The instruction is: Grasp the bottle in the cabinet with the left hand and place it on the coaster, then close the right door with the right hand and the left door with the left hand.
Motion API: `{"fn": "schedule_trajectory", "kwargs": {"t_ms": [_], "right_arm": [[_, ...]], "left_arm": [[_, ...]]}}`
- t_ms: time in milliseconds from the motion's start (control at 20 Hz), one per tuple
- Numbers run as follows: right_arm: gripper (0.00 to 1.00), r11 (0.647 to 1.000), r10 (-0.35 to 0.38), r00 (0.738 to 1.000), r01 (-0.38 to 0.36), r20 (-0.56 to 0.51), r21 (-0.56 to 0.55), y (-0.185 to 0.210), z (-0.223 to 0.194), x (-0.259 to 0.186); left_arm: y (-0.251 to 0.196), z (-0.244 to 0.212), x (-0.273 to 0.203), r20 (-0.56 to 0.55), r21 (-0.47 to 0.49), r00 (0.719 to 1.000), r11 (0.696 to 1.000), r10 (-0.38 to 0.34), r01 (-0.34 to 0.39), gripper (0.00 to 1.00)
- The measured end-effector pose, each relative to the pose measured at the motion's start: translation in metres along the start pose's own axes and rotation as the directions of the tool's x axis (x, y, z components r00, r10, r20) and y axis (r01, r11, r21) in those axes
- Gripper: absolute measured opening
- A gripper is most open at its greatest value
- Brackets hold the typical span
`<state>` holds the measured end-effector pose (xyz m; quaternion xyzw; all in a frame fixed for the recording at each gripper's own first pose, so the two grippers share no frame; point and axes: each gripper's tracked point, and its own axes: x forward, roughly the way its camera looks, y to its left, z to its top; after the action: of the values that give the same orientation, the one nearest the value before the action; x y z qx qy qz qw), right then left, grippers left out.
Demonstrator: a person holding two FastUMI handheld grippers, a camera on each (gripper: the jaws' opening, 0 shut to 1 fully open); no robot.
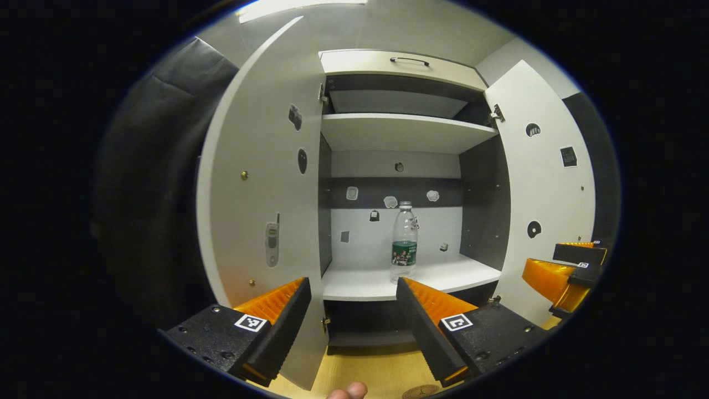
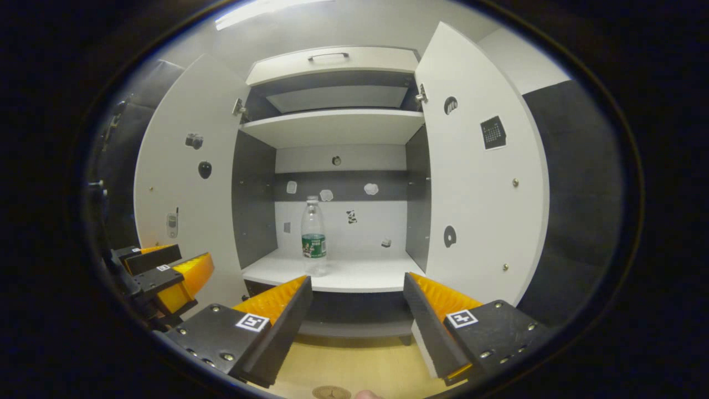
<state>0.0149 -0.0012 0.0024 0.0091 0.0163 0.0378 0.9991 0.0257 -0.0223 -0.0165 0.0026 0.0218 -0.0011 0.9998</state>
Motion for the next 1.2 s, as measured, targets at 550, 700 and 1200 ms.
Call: {"fn": "schedule_trajectory", "kwargs": {"t_ms": [550,700,1200], "right_arm": [[0.97,0.998,-0.053,0.998,0.052,-0.041,-0.018,-0.023,-0.012,0.008],[1.0,0.999,-0.052,0.998,0.052,-0.04,-0.003,-0.024,-0.013,0.013],[1.0,0.994,-0.109,0.991,0.107,-0.08,-0.029,-0.038,-0.025,0.023]], "left_arm": [[-0.056,0.0,0.102,0.009,-0.006,0.994,0.994,-0.109,0.109,0.98],[-0.067,-0.001,0.136,0.011,-0.006,0.991,0.991,-0.131,0.131,0.98],[-0.097,-0.006,0.225,-0.024,-0.046,0.981,0.98,-0.195,0.194,0.98]]}}
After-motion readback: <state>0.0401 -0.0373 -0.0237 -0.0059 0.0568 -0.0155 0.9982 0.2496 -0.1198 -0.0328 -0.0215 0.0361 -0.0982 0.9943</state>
